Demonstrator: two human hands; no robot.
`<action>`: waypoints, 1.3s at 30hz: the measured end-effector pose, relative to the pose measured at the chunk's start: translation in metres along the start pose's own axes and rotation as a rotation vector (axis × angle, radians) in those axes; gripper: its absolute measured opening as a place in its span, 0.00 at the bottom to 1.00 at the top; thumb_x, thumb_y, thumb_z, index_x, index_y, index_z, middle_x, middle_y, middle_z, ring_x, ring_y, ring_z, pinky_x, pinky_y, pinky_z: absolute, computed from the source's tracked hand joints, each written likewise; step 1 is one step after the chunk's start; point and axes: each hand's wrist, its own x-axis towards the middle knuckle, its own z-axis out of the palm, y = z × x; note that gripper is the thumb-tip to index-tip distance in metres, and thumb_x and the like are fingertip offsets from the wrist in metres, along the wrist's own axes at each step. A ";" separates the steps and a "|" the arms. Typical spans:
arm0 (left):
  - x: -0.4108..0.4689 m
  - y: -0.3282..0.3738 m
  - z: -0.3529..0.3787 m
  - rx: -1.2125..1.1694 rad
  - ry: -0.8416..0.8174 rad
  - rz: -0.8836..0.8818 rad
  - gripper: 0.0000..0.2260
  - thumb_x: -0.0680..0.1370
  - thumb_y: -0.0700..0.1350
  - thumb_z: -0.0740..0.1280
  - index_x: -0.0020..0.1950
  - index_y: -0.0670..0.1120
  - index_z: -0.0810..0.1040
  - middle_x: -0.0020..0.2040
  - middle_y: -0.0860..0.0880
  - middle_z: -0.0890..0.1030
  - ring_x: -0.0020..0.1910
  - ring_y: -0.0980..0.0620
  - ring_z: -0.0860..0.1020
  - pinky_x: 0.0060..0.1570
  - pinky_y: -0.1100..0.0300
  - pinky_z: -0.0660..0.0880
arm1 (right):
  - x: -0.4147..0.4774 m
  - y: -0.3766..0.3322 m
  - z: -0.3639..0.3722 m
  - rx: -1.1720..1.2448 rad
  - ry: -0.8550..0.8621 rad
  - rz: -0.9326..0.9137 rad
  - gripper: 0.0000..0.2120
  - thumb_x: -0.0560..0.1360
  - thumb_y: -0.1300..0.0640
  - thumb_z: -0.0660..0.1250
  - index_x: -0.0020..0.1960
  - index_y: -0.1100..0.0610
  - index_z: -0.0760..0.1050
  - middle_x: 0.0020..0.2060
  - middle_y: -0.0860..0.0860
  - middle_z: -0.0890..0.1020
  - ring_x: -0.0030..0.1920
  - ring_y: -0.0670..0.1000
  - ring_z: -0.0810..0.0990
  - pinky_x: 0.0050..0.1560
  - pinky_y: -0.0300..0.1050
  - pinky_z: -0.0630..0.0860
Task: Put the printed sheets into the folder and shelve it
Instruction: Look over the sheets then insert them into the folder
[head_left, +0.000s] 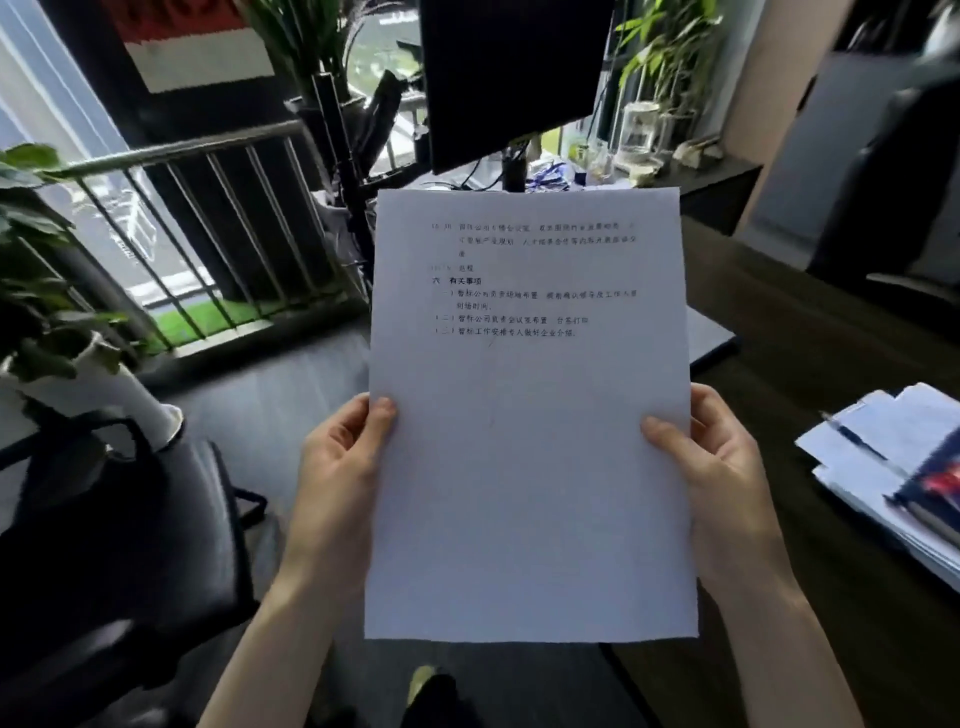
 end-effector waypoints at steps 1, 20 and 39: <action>0.027 0.000 0.000 0.011 -0.045 -0.003 0.14 0.78 0.43 0.61 0.38 0.51 0.84 0.37 0.52 0.86 0.35 0.55 0.82 0.35 0.61 0.79 | 0.015 0.004 0.008 0.003 0.043 -0.003 0.09 0.74 0.60 0.65 0.52 0.48 0.74 0.42 0.47 0.86 0.42 0.52 0.85 0.35 0.43 0.80; 0.247 -0.058 0.112 0.154 -0.777 -0.234 0.13 0.78 0.45 0.61 0.35 0.49 0.79 0.34 0.52 0.82 0.33 0.54 0.77 0.35 0.59 0.74 | 0.113 0.050 0.009 -0.068 0.789 0.029 0.13 0.76 0.61 0.62 0.47 0.43 0.76 0.44 0.45 0.86 0.46 0.48 0.85 0.43 0.45 0.79; 0.249 -0.214 0.145 0.862 -1.178 -0.134 0.15 0.77 0.44 0.61 0.64 0.44 0.71 0.60 0.46 0.77 0.61 0.44 0.73 0.56 0.59 0.68 | 0.038 0.130 -0.030 0.051 1.263 0.375 0.12 0.76 0.62 0.63 0.50 0.46 0.78 0.45 0.52 0.86 0.45 0.54 0.85 0.43 0.51 0.77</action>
